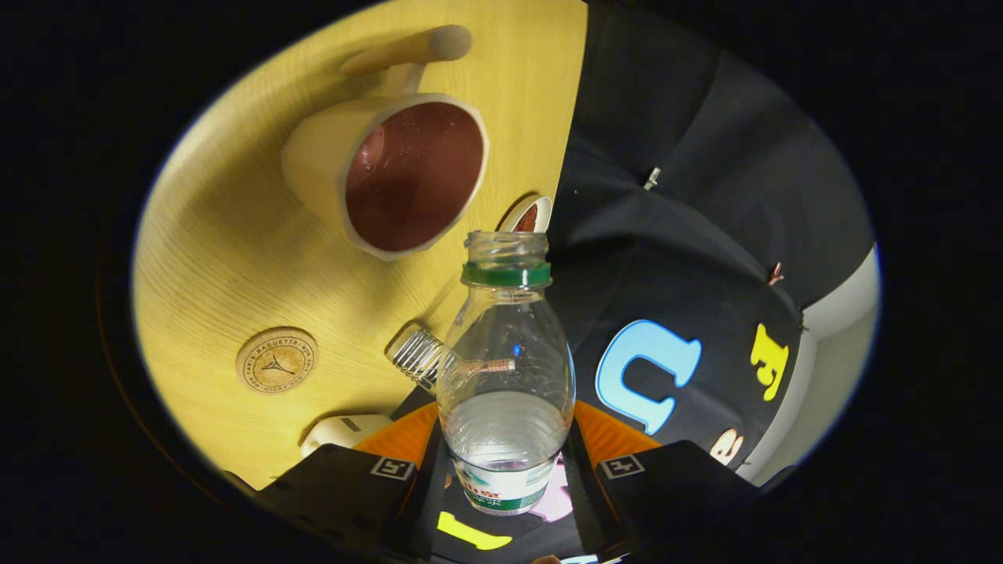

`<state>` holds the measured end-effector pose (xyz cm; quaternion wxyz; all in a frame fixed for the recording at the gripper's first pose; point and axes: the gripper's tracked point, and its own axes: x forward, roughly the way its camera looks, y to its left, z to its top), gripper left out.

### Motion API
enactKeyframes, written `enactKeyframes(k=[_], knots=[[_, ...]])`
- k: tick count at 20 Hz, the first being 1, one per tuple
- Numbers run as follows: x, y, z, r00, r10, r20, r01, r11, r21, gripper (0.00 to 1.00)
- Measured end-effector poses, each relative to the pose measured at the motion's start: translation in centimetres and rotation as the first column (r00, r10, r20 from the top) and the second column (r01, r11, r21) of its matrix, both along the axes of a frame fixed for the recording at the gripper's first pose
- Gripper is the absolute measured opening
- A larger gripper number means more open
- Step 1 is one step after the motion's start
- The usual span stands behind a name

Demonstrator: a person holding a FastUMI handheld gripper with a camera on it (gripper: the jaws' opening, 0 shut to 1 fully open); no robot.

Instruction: Take the bottle from table, then pour the juice into the cup, finally place the bottle on the coaster

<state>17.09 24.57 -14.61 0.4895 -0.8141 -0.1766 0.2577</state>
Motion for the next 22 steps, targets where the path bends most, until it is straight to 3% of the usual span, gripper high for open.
enactKeyframes(k=[5,9,16,22], knots=[[-1.2,-1.6,1.2,0.986,-0.093,-0.139,0.119,0.975,0.190,0.70],[-1.9,-2.9,3.1,0.960,-0.122,-0.252,0.209,0.910,0.357,0.70],[-1.9,-5.6,5.6,0.857,-0.116,-0.502,0.436,0.684,0.585,0.71],[-1.3,-6.5,4.6,0.745,0.005,-0.668,0.582,0.484,0.653,0.71]])
